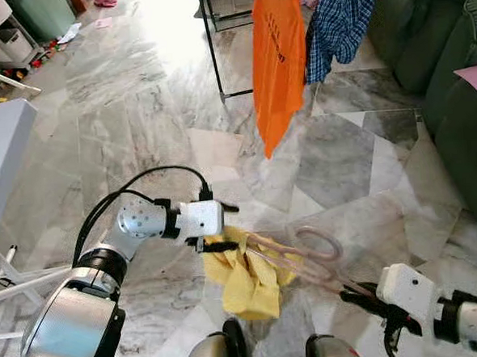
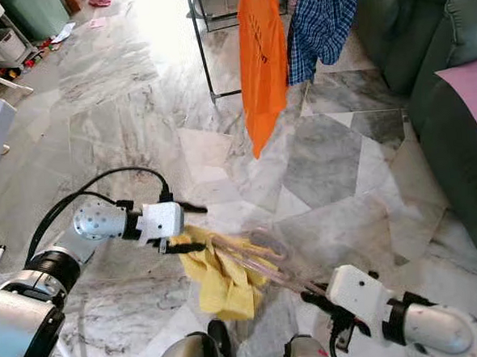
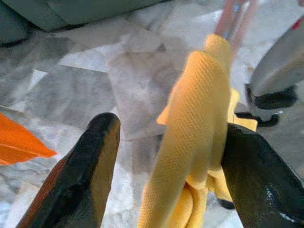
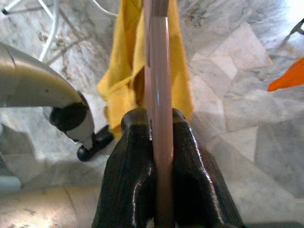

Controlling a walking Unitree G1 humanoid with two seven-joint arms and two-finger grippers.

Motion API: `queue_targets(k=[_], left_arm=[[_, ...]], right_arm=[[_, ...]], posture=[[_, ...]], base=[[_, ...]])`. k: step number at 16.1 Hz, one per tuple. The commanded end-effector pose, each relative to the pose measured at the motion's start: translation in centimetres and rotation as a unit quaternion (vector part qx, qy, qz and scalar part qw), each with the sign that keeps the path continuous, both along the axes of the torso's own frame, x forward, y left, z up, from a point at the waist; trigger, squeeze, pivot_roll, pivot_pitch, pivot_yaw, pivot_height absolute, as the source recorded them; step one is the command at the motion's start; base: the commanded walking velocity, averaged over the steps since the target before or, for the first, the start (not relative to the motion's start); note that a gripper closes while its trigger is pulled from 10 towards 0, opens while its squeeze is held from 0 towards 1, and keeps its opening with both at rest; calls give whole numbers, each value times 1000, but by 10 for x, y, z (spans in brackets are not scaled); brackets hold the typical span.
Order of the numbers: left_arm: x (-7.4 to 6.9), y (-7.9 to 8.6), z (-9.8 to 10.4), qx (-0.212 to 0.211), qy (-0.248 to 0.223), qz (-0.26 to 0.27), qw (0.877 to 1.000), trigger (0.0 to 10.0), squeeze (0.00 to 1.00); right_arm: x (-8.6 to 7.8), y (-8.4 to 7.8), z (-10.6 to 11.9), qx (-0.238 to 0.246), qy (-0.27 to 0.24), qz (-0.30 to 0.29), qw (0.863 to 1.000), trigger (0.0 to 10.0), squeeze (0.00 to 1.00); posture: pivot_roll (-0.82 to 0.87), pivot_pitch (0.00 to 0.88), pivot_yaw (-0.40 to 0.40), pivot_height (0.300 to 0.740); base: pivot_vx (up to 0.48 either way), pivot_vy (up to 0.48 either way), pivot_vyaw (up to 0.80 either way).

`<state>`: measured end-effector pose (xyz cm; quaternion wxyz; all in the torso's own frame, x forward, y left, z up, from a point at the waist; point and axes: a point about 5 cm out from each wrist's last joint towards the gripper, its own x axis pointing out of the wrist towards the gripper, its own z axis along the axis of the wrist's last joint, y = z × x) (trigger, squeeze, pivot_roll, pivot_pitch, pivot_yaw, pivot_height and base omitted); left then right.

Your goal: Hang hanger

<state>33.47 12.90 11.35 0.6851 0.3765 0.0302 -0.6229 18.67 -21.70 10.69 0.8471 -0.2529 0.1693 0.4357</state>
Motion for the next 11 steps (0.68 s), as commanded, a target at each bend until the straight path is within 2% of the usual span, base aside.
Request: queue_targets(k=[1,7,11], left_arm=[[-8,12,-14,25,35,3,999,0,0],[-18,16,-30,31,72,7,997,0,0],[-19,12,-37,3,86,36,996,0,0]], right_arm=[[1,4,7,1,-20,29,999,10000,0],[8,3,11,-14,-27,50,998,10000,0],[11,2,13,-28,-25,73,997,10000,0]], posture=[[-285,222,149,740],[-283,217,131,740],[-288,217,126,740]], base=[[0,0,0],[0,0,0],[0,0,0]])
